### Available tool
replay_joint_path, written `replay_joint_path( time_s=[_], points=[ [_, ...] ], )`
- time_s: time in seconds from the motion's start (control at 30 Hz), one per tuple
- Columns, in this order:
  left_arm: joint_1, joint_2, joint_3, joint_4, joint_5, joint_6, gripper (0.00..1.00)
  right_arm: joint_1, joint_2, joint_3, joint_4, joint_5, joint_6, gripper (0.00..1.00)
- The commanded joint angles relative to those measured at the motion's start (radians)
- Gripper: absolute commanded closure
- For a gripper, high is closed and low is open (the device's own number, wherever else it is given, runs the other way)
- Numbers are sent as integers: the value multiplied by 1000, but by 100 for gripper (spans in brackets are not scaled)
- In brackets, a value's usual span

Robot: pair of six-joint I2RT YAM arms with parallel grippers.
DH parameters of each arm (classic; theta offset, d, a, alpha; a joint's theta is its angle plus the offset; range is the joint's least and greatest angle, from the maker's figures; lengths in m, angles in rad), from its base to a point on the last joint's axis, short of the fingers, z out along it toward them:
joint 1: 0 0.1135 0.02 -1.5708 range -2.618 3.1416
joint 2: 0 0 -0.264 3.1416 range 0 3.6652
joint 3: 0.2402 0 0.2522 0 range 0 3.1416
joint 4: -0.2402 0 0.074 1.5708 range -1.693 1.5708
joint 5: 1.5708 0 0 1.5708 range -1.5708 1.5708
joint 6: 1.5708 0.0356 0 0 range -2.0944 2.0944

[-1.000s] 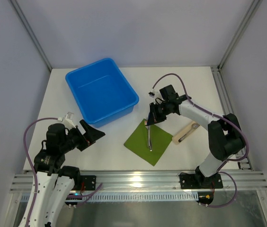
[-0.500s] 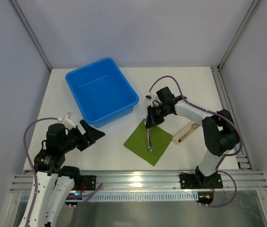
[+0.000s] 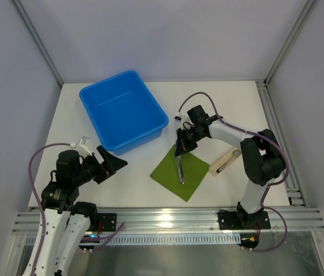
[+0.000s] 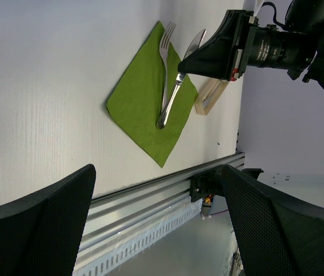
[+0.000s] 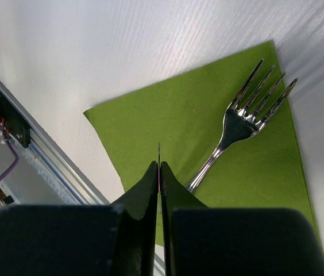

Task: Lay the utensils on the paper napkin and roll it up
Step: Place the utensils on the napkin.

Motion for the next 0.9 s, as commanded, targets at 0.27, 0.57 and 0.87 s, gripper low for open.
replay_joint_path(
  time_s=[0.27, 0.57, 0.87],
  points=[
    [-3, 5, 25, 13, 1, 19, 9, 9, 39, 75, -7, 22, -18, 91],
    [-2, 8, 23, 16, 3, 22, 9, 21, 74, 91, -22, 54, -24, 90],
    [-2, 5, 20, 13, 1, 23, 9, 26, 54, 80, -16, 101, -9, 90]
  ],
)
